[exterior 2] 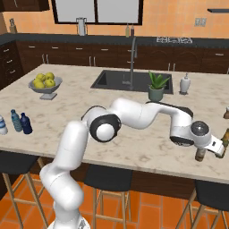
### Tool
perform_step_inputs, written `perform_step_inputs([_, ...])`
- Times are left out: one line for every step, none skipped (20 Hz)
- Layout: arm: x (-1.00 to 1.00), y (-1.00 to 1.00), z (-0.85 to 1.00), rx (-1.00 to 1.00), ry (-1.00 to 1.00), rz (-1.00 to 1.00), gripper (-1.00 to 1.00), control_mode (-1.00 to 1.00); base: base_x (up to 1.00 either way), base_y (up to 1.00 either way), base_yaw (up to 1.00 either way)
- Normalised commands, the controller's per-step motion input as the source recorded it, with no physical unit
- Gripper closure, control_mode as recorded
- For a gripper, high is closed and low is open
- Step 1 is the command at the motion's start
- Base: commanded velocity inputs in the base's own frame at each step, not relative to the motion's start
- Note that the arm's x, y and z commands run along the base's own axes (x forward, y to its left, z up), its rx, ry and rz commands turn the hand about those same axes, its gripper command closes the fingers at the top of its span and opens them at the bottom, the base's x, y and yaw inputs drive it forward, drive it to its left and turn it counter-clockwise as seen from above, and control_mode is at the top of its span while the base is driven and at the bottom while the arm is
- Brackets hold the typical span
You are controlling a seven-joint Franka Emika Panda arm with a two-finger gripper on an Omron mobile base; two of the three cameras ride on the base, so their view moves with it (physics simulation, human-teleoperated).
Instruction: Move the plastic bottles in the middle to the plastics group, and the glass bottles in the middle to the glass group.
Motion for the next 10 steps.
perform_step_inputs([0.0,0.04,0.0,0.0,0.0,0.0,-1.0,-1.0,0.0,0.0,0.0])
perform_step_inputs([0.0,0.02,0.0,0.0,0.0,0.0,-1.0,-1.0,0.0,0.0,0.0])
perform_step_inputs([0.0,0.0,0.04,0.0,0.0,0.0,-1.0,-1.0,0.0,0.0,0.0])
perform_step_inputs([0.0,0.0,0.16,0.0,0.0,0.0,-1.0,-1.0,0.0,0.0,0.0])
perform_step_inputs([-0.04,0.0,0.21,0.0,0.0,0.0,-1.0,-1.0,0.0,0.0,0.0])
perform_step_inputs([-0.04,0.0,0.37,0.0,0.0,0.0,-1.0,-1.0,0.0,0.0,0.0])
perform_step_inputs([-0.09,0.0,0.54,-0.03,0.0,0.0,-1.0,-1.0,0.0,0.0,0.0])
perform_step_inputs([-0.17,0.0,0.68,-0.04,0.0,0.0,-1.0,-1.0,0.0,0.0,0.0])
perform_step_inputs([-0.14,0.05,0.91,-0.05,0.0,0.0,-1.0,-1.0,0.0,0.0,0.0])
perform_step_inputs([-0.2,0.09,1.0,-0.05,0.0,0.0,-1.0,-1.0,0.0,0.0,0.0])
